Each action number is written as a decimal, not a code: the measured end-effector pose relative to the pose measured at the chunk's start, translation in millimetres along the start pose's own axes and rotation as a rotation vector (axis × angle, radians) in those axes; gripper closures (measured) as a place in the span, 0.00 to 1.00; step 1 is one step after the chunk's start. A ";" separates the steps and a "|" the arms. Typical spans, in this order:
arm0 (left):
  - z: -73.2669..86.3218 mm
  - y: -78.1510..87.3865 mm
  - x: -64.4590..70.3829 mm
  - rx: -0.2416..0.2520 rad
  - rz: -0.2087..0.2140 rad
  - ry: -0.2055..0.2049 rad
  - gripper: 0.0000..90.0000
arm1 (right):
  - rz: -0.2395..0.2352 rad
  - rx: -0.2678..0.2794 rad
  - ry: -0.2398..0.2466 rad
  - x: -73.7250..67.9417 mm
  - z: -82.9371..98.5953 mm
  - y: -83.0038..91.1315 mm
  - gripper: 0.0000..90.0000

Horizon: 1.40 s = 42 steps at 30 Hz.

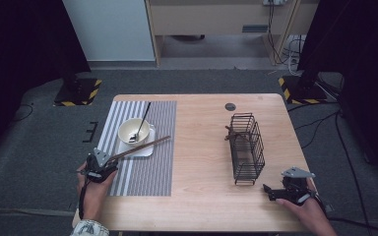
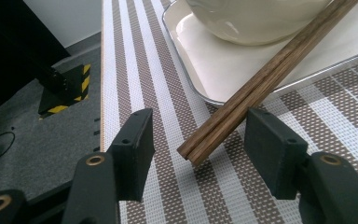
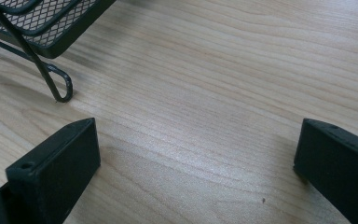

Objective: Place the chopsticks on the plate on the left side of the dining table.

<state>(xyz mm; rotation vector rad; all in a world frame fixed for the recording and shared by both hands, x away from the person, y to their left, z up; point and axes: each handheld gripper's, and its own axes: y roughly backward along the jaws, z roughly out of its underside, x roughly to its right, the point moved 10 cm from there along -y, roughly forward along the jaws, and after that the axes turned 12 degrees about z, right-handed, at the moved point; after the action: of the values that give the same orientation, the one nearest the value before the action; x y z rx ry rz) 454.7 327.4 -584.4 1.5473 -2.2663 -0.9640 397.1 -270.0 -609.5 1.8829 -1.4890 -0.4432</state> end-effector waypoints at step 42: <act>9.1 5.4 -5.0 -0.007 0.007 0.007 0.63 | 0.000 0.000 0.000 0.0 0.0 0.0 0.00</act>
<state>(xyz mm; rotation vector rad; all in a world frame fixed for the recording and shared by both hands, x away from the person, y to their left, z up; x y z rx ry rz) 448.0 336.7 -587.1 1.5364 -2.2592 -0.9624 397.1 -270.0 -609.5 1.8827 -1.4891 -0.4435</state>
